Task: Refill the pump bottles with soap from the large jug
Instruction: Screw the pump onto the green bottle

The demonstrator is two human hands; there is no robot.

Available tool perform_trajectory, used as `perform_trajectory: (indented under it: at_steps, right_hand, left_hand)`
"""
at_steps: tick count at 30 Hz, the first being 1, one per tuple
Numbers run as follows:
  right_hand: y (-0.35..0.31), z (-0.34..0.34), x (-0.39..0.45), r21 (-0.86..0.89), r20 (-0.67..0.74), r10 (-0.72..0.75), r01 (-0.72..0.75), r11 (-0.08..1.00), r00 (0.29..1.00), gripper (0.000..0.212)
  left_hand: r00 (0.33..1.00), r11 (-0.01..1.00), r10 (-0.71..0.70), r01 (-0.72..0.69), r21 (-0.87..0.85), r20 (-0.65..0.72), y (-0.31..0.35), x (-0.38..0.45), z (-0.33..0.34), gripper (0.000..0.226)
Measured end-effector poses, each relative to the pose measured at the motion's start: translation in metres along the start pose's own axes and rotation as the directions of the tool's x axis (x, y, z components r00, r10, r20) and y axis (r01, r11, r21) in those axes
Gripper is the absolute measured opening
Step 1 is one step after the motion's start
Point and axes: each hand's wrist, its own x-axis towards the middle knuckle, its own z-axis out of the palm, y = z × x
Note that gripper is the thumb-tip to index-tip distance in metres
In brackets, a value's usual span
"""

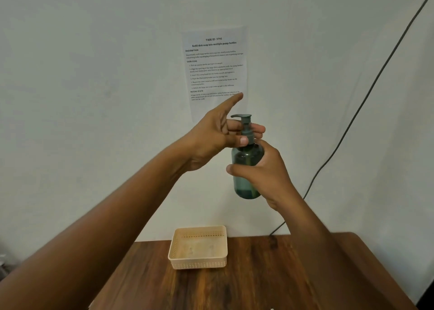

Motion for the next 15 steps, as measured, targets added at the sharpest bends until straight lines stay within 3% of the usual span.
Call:
perform_trajectory:
  at_steps: [3, 5, 7, 11, 15]
  right_hand:
    - [-0.001, 0.0, 0.002, -0.026, -0.023, -0.008, 0.008, 1.0, 1.0, 0.06]
    - [-0.001, 0.001, 0.003, -0.064, -0.038, -0.01, 0.008, 0.998, 0.999, 0.064]
    - [-0.001, 0.002, 0.003, -0.09, -0.044, -0.023, 0.018, 0.996, 0.999, 0.064]
    - [0.001, 0.001, 0.0, -0.081, -0.032, -0.03, 0.027, 0.996, 0.999, 0.062]
    - [0.003, -0.003, 0.0, -0.08, 0.018, -0.02, 0.021, 0.997, 1.0, 0.057]
  left_hand:
    - [0.983, 0.984, 0.062, -0.031, 0.177, -0.174, -0.003, 0.0, 0.007, 0.099]
    - [0.93, 0.936, 0.164, -0.042, 0.35, -0.327, -0.005, 0.001, 0.014, 0.095]
    - [0.888, 0.9, 0.235, -0.046, 0.433, -0.394, -0.007, 0.002, 0.019, 0.092]
    - [0.908, 0.912, 0.204, -0.039, 0.409, -0.366, -0.004, 0.002, 0.016, 0.093]
    - [0.971, 0.957, 0.115, -0.052, 0.284, -0.208, 0.003, 0.0, 0.008, 0.093]
